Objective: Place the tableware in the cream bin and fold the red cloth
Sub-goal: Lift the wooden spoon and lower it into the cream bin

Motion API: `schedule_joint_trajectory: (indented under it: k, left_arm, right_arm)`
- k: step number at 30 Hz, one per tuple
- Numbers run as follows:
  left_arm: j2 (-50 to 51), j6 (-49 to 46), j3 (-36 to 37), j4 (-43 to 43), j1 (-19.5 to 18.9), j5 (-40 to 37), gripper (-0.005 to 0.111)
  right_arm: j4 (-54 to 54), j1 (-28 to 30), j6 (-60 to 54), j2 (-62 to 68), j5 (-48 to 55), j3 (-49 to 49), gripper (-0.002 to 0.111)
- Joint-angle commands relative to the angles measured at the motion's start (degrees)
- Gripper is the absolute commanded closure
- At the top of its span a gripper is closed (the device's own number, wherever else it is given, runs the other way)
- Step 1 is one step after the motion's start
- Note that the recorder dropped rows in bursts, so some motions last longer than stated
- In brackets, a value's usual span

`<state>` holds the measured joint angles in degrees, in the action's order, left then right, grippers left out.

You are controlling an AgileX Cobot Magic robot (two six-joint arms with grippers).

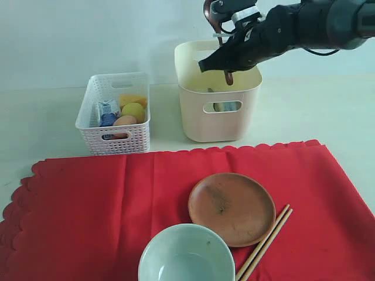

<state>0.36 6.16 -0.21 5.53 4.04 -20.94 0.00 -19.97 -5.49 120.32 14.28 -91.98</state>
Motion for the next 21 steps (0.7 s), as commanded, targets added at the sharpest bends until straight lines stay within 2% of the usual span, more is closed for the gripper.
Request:
schedule_joint_trajectory:
  k: [1,5,12,17,21]
  left_arm:
    - [-0.4,0.1,0.2,-0.3,-0.2,0.6,0.107]
    - [-0.4,0.1,0.2,-0.3,-0.2,0.6,0.107]
    - [-0.4,0.1,0.2,-0.3,-0.2,0.6,0.107]
    - [-0.4,0.1,0.2,-0.3,-0.2,0.6,0.107]
    - [-0.4,0.1,0.2,-0.3,-0.2,0.6,0.107]
  right_arm:
    - [0.0,-0.1,-0.7,2.9,-0.8,-2.4,0.108]
    - [0.0,-0.1,-0.8,4.1,-0.7,-2.9,0.099]
    - [0.0,-0.1,-0.8,4.4,1.1,-2.9,0.074]
    - [0.0,-0.1,-0.4,3.1,4.8,-3.1,0.065]
    - [0.0,-0.1,-0.3,-0.1,10.1,-3.1,0.063]
